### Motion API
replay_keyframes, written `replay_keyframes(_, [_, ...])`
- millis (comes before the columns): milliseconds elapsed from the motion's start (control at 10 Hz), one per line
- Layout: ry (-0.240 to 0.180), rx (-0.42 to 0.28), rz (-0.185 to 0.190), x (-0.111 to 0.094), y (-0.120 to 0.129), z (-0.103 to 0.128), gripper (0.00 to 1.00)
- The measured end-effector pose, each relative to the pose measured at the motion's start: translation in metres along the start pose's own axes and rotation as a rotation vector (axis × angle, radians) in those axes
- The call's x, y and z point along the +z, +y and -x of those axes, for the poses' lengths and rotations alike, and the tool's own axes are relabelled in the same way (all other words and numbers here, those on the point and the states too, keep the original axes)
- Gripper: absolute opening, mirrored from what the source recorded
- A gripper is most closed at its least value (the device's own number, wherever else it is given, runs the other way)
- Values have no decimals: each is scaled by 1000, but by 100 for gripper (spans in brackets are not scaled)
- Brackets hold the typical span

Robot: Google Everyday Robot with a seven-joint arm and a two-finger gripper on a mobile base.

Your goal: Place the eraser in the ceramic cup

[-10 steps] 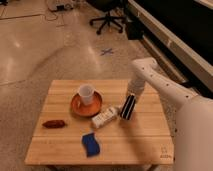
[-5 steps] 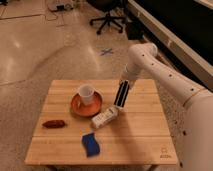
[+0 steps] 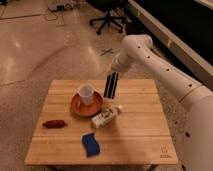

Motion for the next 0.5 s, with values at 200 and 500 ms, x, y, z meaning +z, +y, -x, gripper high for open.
replay_keyframes(200, [19, -39, -47, -6, -13, -1, 0])
replay_keyframes(500, [18, -43, -49, -6, -16, -1, 0])
